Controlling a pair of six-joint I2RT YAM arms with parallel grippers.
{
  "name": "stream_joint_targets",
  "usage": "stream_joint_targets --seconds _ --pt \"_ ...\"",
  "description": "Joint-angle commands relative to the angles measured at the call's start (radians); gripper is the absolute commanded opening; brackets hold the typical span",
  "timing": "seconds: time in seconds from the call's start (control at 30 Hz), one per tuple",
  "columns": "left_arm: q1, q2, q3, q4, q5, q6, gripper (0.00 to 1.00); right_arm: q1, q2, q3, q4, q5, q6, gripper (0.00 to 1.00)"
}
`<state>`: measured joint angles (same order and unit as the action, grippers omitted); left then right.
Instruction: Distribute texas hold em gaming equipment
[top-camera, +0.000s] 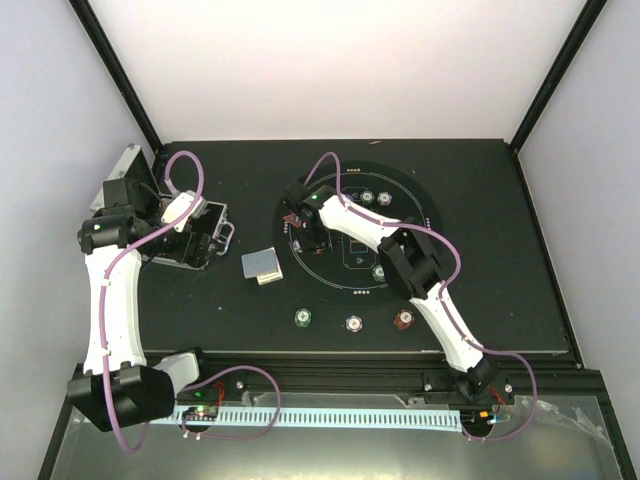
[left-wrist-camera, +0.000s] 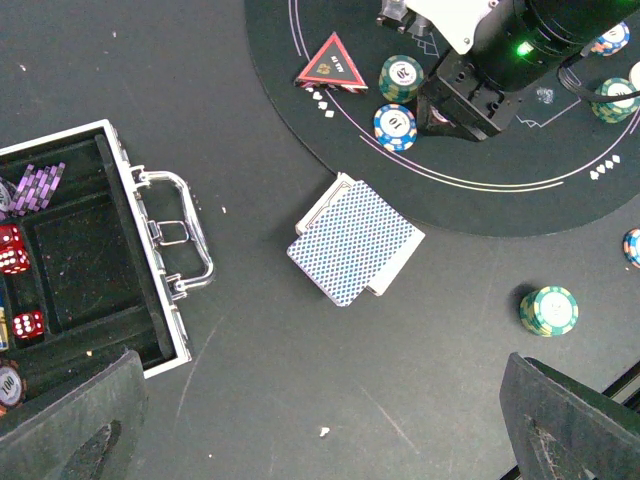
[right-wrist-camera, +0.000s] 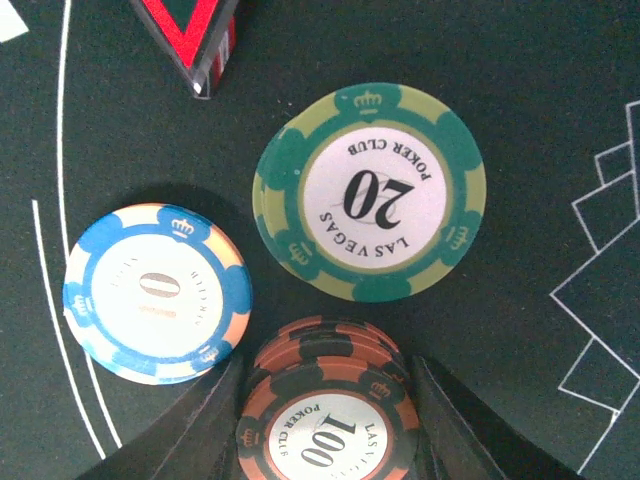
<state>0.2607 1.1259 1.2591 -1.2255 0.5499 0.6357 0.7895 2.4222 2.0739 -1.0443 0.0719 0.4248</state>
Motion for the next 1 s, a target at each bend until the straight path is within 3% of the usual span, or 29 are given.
stream_joint_targets --seconds 0.0,0.13,0.53,0.77,0.97 --pt "0.007 -0.005 -0.001 0.006 0.004 0.011 0.99 0.012 0.037 0.027 0.027 -0.018 0.001 0.27" --pt "0.006 -0.005 -0.007 0.010 0.002 0.013 0.99 0.011 0.031 0.016 0.021 -0.003 -0.007 0.31" --pt "0.007 -0.006 -0.024 0.016 0.010 0.008 0.99 0.011 -0.044 0.060 -0.026 0.016 -0.037 0.60" --pt "0.006 -0.011 -0.008 0.006 0.016 0.005 0.99 0.010 -0.120 0.100 -0.096 0.059 -0.053 0.64" --pt "0.007 -0.014 -0.011 0.007 0.027 0.004 0.99 0.010 -0.382 -0.166 -0.067 0.109 -0.035 0.66"
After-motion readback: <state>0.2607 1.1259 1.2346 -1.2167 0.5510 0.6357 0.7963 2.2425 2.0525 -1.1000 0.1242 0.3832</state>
